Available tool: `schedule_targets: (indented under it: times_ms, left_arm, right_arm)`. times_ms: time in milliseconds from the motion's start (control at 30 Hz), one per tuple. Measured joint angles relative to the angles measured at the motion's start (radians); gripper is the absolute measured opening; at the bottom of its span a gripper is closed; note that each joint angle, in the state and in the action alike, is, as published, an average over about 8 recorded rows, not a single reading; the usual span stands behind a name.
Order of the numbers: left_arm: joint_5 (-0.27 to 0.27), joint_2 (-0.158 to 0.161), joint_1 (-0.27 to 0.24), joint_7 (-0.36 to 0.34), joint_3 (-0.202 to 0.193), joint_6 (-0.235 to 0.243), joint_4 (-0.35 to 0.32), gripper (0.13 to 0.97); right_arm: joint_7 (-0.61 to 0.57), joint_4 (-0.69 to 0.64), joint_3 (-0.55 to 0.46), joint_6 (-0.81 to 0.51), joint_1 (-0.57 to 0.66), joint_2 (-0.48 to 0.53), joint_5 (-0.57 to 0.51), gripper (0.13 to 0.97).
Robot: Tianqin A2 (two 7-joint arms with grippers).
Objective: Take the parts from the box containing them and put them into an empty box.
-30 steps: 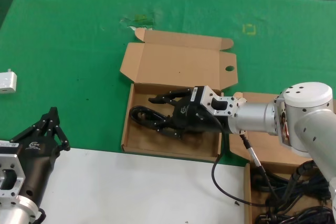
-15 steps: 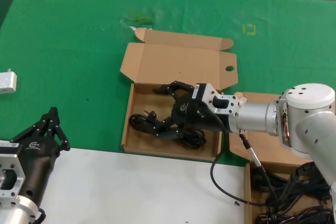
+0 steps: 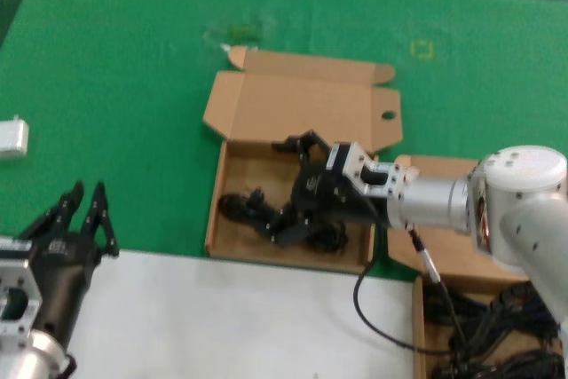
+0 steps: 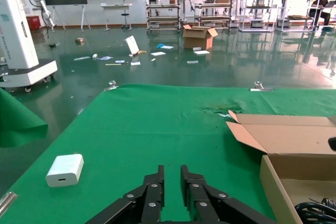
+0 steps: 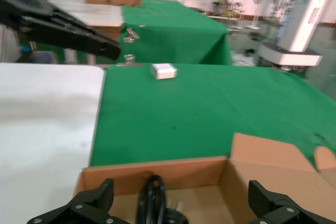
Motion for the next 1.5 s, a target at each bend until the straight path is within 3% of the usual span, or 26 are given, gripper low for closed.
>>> schedule_targets:
  times_ms: [167,467,633,1000,1133,1500]
  left_arm:
    - [0.0,0.0,0.0,0.0,0.0,0.0,0.0,0.208]
    - [0.0,0.0,0.0,0.0,0.0,0.0,0.0,0.337]
    - [0.0,0.0,0.0,0.0,0.0,0.0,0.0,0.458]
    - [0.0,0.0,0.0,0.0,0.0,0.0,0.0,0.738]
    - [0.0,0.0,0.0,0.0,0.0,0.0,0.0,0.738]
    - [0.0,0.0,0.0,0.0,0.0,0.0,0.0,0.897]
  right_arm:
    - [0.026,0.056,0.011,0.038,-0.044,0.009,0.006,0.859]
    - [0.096,0.21,0.04,0.143,-0.167,0.035,0.021,0.94]
    - [0.139,0.303,0.058,0.206,-0.24,0.05,0.031,0.966]
    - [0.234,0.511,0.099,0.348,-0.405,0.084,0.052,0.966]
    - [0.268,0.585,0.113,0.399,-0.464,0.096,0.06,0.966]
    - [0.364,0.794,0.153,0.541,-0.63,0.13,0.081,0.966]
